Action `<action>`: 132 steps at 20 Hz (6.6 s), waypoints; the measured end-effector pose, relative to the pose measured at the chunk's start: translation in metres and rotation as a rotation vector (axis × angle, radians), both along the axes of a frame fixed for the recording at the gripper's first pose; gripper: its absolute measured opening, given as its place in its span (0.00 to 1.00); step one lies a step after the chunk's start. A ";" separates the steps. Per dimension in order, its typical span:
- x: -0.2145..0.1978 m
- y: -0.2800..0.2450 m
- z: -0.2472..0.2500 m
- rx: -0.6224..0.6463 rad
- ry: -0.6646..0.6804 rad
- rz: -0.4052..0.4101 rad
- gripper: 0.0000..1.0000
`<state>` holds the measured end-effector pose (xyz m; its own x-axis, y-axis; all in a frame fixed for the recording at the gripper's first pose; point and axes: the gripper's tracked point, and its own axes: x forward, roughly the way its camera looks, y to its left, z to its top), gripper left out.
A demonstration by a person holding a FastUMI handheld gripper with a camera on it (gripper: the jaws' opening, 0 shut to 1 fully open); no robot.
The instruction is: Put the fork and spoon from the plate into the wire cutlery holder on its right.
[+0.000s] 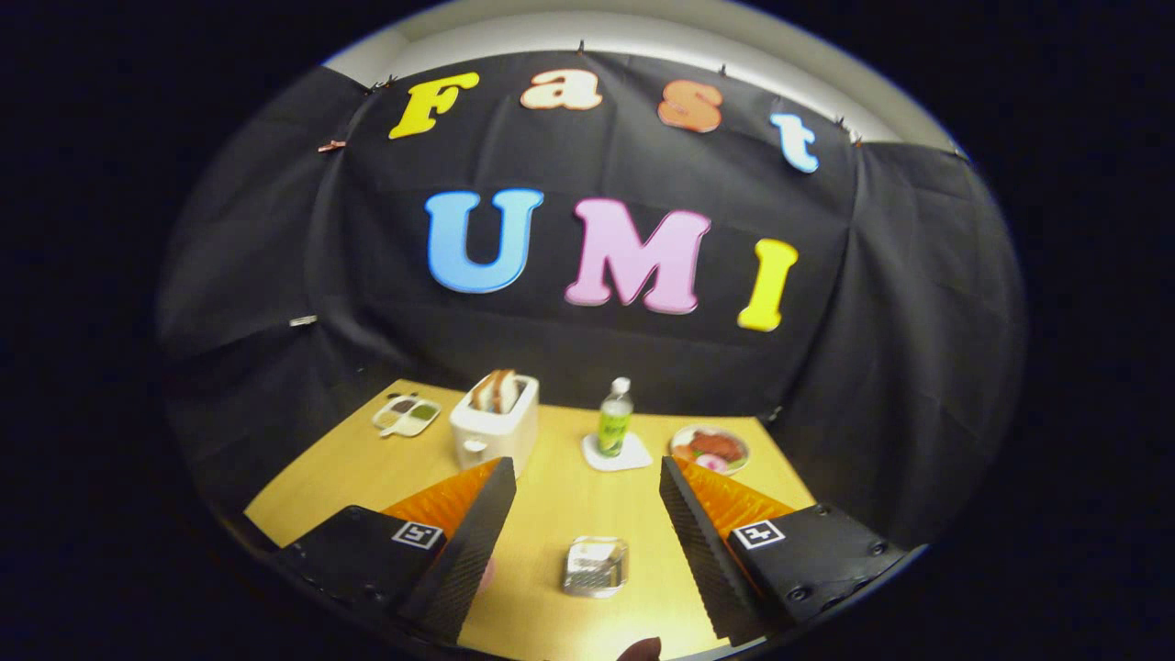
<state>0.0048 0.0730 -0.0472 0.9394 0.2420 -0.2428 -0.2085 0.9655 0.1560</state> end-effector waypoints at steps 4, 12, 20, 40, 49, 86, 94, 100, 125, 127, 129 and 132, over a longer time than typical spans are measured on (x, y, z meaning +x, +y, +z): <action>-0.015 0.075 -0.049 0.134 0.303 0.212 0.99; -0.044 0.151 -0.160 0.046 0.696 0.361 0.95; -0.029 0.197 -0.252 -0.017 0.886 0.310 0.82; -0.023 0.164 -0.228 0.001 0.824 0.349 0.13; -0.020 -0.009 -0.156 -0.204 0.857 0.381 0.13; 0.054 -0.023 -0.135 -0.108 0.927 0.319 0.39; 0.000 0.127 -0.113 0.217 0.890 0.426 0.45; -0.021 0.238 -0.168 0.339 1.043 0.425 0.45; -0.021 0.228 -0.202 0.365 1.107 0.434 0.11; -0.025 0.199 -0.178 0.348 1.076 0.478 0.11; -0.024 0.168 -0.153 0.333 1.050 0.507 0.11; -0.016 0.116 -0.128 0.312 1.061 0.526 0.11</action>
